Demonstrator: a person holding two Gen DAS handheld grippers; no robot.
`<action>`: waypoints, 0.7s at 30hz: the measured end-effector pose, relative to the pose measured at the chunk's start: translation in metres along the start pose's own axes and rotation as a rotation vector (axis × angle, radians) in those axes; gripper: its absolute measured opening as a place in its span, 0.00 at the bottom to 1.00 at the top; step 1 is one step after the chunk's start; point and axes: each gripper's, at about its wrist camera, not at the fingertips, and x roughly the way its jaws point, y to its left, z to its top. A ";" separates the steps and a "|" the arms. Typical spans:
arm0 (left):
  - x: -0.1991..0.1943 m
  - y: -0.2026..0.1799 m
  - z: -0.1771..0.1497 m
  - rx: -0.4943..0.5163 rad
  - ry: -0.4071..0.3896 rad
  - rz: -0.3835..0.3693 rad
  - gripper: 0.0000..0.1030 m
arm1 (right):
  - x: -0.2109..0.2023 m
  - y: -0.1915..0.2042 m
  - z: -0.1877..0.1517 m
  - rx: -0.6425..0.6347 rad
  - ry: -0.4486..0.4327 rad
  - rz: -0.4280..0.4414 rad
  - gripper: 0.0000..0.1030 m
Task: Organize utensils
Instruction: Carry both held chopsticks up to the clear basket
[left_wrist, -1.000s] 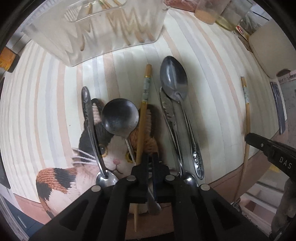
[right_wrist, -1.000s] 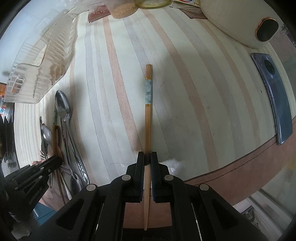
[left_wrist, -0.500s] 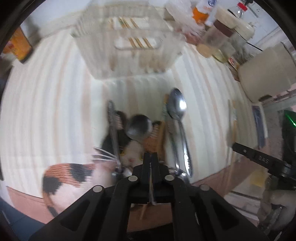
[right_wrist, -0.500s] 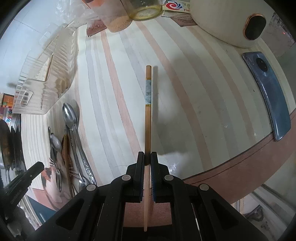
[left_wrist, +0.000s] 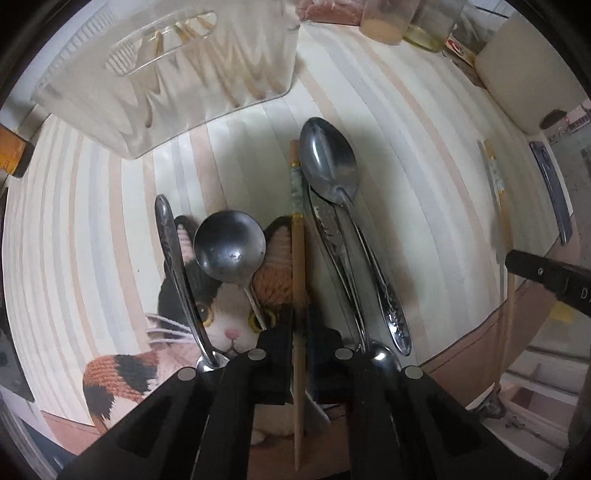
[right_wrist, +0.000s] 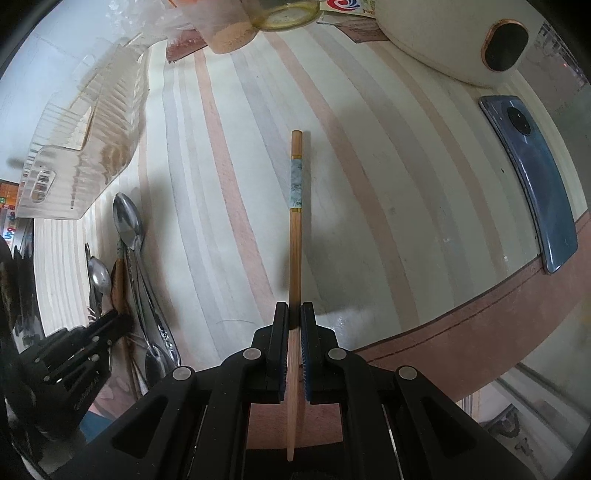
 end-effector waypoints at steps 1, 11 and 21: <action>-0.003 0.004 -0.002 -0.018 -0.002 -0.012 0.04 | -0.001 0.000 0.000 0.002 -0.002 0.002 0.06; -0.074 0.047 -0.026 -0.108 -0.123 -0.087 0.04 | -0.017 0.000 0.008 0.018 -0.041 0.036 0.06; -0.153 0.070 -0.002 -0.210 -0.316 -0.120 0.04 | -0.062 0.033 0.024 -0.045 -0.098 0.126 0.06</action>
